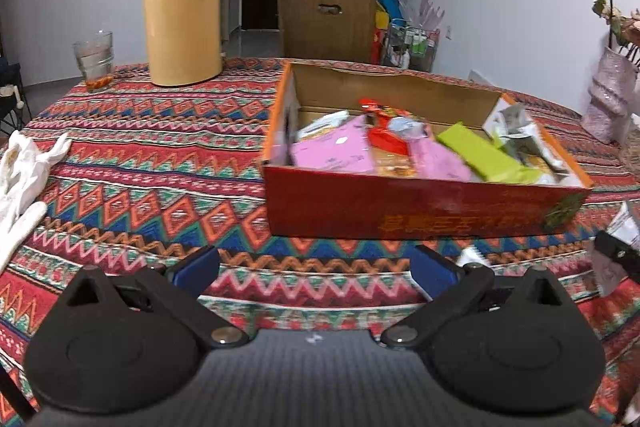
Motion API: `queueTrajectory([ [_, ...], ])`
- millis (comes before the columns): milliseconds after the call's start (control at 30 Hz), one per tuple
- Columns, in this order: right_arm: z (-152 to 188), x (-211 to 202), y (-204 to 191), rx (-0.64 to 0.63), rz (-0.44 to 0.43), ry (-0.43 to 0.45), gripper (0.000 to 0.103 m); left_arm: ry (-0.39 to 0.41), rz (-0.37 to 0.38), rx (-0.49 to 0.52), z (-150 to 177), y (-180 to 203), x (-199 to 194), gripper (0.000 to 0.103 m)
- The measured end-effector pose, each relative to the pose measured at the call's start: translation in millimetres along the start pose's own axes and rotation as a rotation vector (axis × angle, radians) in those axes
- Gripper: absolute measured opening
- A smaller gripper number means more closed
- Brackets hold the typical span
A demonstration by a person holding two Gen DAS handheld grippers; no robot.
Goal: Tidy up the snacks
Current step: 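Grasp a white snack packet with the left gripper while the right holds the golden packet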
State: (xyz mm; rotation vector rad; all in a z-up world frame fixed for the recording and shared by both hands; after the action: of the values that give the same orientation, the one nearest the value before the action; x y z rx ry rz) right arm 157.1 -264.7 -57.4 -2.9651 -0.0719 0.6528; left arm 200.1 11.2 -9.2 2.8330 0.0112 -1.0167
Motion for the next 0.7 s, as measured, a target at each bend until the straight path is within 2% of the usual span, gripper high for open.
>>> queueTrajectory([
  [267,1,-6,3,0.013,0.005,0.014,0.018,-0.115,-0.040,0.027,1,51,18,0.103],
  [433,2,-11,3,0.017,-0.011,0.036,0.018,-0.181,-0.078,0.007,4,73,32,0.103],
  [700,3,-17,0,0.009,-0.029,0.049,0.018,-0.239,-0.146,-0.046,7,93,49,0.103],
])
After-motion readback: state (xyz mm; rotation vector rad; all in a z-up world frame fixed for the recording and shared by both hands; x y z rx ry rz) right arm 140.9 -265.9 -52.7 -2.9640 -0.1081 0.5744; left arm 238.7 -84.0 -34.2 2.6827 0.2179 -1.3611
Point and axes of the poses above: each gripper's, at about its wrist camera, not at the fingertips, and x roughly the way its jaws point, y to its right, z to its underside, the point moved 2 cm from there along x, roughly the way its jaws point, and after that the axes turned 5 degrees about -x, right-handed, at the moved point
